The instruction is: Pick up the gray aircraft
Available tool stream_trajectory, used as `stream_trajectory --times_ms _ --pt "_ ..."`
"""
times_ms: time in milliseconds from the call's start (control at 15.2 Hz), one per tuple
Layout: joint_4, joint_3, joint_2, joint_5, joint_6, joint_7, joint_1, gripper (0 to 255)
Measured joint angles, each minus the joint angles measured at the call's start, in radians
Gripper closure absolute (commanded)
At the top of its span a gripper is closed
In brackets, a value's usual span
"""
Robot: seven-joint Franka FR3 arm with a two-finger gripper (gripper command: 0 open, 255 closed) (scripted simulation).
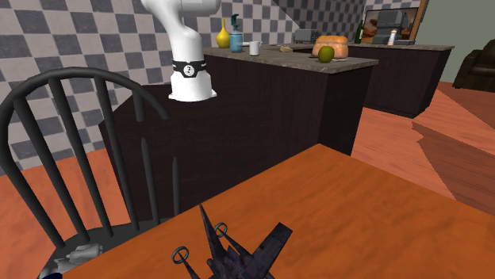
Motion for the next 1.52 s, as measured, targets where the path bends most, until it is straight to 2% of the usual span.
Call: stream_trajectory --times_ms 132,264,726,1188,1518 --pt "-0.012 0.003 0.003 0.005 0.016 0.012 -0.002 0" --pt "-0.043 0.021 0.023 0.028 0.073 0.057 -0.005 0" --pt "-0.142 0.096 0.142 0.114 0.324 0.241 -0.018 0" --pt "-0.164 0.168 0.351 0.166 0.598 0.414 -0.039 0" --pt "-0.139 0.212 0.535 0.172 0.790 0.543 -0.057 0"
